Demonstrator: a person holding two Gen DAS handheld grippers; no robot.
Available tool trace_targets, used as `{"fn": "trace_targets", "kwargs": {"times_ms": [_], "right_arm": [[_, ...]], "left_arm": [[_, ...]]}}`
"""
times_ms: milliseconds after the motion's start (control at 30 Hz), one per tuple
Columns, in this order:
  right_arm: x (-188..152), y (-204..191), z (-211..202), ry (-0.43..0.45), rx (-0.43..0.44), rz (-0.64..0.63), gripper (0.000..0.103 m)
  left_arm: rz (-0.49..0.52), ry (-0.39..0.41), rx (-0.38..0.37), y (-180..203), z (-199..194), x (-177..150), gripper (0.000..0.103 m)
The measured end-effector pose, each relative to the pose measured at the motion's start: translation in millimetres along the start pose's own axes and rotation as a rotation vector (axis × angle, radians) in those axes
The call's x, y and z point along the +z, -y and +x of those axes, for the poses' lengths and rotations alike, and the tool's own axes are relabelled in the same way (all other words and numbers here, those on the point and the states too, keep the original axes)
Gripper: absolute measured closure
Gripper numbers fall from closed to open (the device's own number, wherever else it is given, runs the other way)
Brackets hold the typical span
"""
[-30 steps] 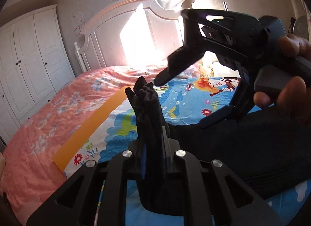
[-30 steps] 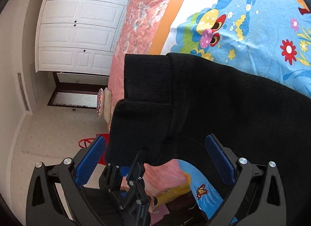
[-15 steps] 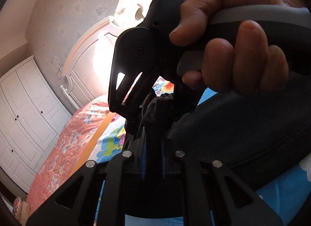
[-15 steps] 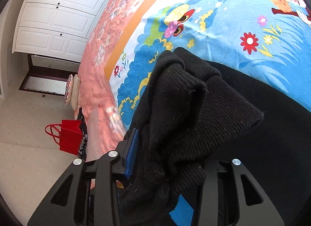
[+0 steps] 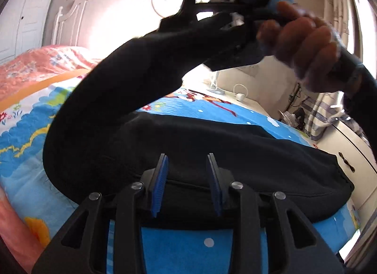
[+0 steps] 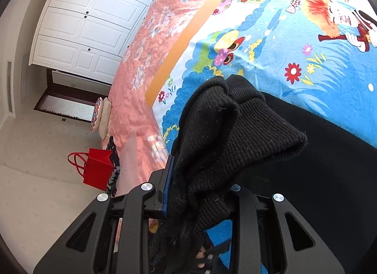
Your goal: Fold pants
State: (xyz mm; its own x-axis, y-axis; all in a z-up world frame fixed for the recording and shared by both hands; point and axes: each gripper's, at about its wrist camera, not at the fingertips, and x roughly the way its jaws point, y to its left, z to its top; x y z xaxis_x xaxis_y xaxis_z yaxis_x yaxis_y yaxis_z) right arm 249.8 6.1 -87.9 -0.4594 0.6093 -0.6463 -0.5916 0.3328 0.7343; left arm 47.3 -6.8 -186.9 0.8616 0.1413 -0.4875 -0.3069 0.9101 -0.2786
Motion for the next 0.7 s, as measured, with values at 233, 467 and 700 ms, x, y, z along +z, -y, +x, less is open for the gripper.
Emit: {"fn": "trace_targets", "kwargs": {"times_ms": [233, 467, 700], "right_arm": [[-12, -4, -41, 0.056, -0.026, -0.022, 0.075], [-29, 24, -63, 0.097, -0.015, 0.025, 0.076], [-49, 48, -83, 0.138, 0.007, 0.061, 0.077]], "left_arm": [[-0.066, -0.002, 0.188, -30, 20, -5, 0.079], [0.050, 0.052, 0.231, -19, 2, -3, 0.069], [0.159, 0.018, 0.234, -8, 3, -4, 0.068]]}}
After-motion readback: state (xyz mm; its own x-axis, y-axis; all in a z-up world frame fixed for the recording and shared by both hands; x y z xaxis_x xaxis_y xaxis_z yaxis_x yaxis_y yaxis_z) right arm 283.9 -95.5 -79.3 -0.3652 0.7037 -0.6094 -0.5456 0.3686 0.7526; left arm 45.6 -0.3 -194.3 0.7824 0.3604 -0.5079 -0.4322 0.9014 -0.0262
